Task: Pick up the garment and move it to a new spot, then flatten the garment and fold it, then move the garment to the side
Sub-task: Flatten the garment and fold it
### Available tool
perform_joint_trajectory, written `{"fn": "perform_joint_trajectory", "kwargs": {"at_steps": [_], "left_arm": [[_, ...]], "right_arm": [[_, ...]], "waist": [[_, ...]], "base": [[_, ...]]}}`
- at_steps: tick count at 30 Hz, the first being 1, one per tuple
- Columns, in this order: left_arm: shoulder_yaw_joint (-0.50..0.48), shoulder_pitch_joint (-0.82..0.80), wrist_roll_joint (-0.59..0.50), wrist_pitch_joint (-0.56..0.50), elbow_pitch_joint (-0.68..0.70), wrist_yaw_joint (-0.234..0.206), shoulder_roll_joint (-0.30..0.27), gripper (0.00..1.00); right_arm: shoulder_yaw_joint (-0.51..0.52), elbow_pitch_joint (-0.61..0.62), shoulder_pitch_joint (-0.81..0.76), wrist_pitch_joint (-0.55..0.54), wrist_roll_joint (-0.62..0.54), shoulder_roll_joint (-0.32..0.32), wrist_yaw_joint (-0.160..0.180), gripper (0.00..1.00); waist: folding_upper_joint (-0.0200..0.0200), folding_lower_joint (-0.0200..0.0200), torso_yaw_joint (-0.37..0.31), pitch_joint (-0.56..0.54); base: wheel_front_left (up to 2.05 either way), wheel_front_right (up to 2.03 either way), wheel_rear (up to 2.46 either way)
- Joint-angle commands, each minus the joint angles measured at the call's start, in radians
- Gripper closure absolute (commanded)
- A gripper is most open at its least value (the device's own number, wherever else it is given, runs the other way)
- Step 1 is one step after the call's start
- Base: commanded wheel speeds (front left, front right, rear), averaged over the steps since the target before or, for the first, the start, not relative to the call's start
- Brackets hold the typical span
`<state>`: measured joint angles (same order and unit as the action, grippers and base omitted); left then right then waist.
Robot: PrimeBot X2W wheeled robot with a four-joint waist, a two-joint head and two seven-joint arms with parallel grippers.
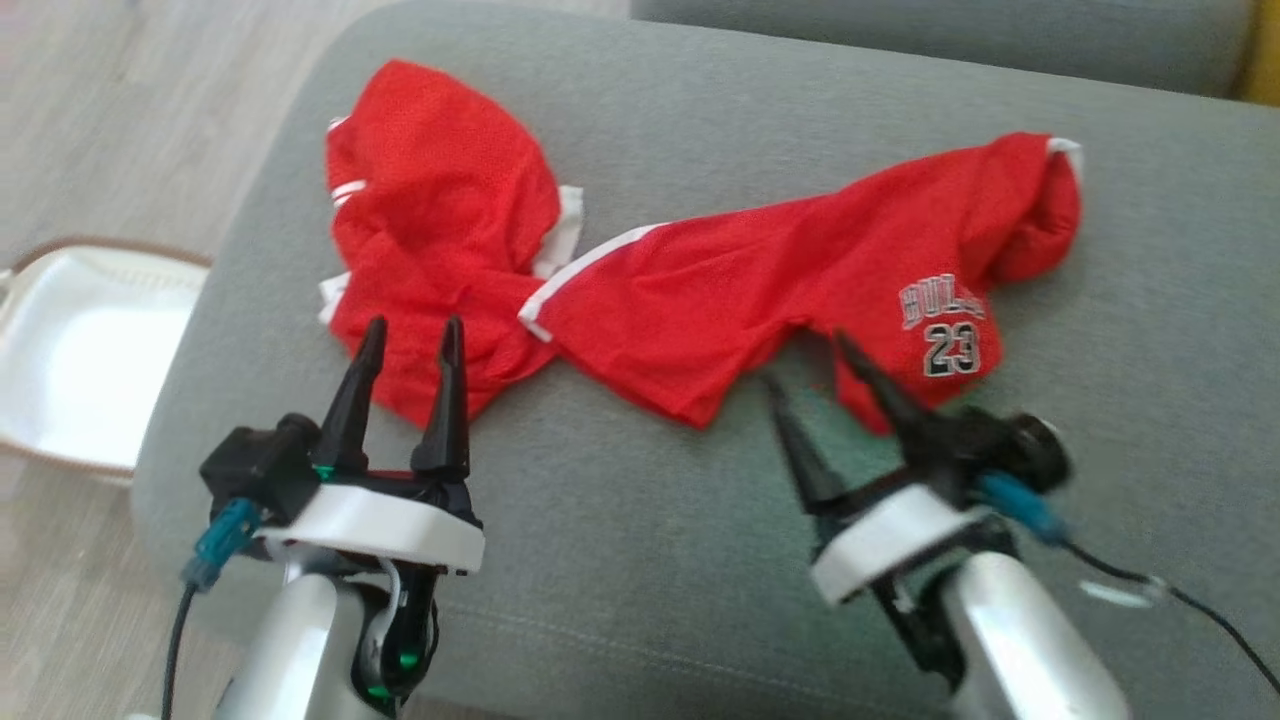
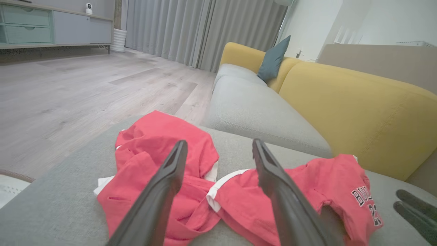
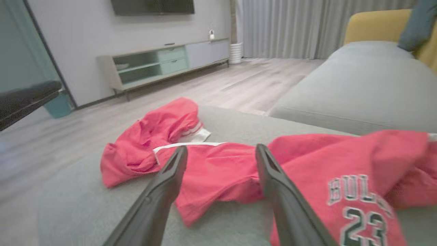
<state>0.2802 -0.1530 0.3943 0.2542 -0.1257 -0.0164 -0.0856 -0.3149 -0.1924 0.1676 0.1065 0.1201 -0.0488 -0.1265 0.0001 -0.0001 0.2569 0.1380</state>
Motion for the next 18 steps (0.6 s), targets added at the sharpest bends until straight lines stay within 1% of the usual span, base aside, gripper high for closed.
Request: {"fn": "perform_joint_trajectory", "kwargs": {"at_steps": [1,5,8,10,11,18], "left_arm": [[-0.039,-0.033,-0.012,0.008,0.022,0.008,0.001,0.0],[-0.045,-0.035,-0.019,0.008,0.004,0.027,0.017,0.0],[-0.051,-0.037,-0.021,0.008,-0.006,0.037,0.025,0.0],[-0.052,-0.039,-0.021,0.008,-0.01,0.042,0.029,0.0],[-0.053,-0.041,-0.023,0.008,-0.014,0.045,0.031,0.0],[-0.053,-0.048,-0.009,0.008,-0.02,0.05,0.035,0.0]], "right_arm": [[-0.06,0.01,0.059,-0.025,-0.033,-0.001,-0.004,0.0],[-0.155,-0.063,0.109,-0.087,-0.056,-0.002,-0.004,0.0],[-0.207,-0.125,0.153,-0.119,-0.087,-0.03,-0.004,0.0],[-0.222,-0.167,0.18,-0.133,-0.104,-0.049,-0.004,0.0],[-0.229,-0.206,0.206,-0.14,-0.13,-0.063,-0.004,0.0],[-0.233,-0.317,0.271,-0.151,-0.198,-0.078,-0.004,0.0]], "waist": [[-0.0001,0.0001,0.033,0.015],[-0.0001,0.0001,0.076,0.029],[-0.0001,0.0001,0.106,0.041],[-0.0001,0.0001,0.124,0.048],[-0.0001,0.0001,0.139,0.055],[-0.0001,0.0001,0.178,0.078]], "base": [[0.0,0.0,0.0],[0.0,0.0,0.0],[0.0,0.0,0.0],[0.0,0.0,0.0],[0.0,0.0,0.0],[0.0,0.0,0.0]]}}
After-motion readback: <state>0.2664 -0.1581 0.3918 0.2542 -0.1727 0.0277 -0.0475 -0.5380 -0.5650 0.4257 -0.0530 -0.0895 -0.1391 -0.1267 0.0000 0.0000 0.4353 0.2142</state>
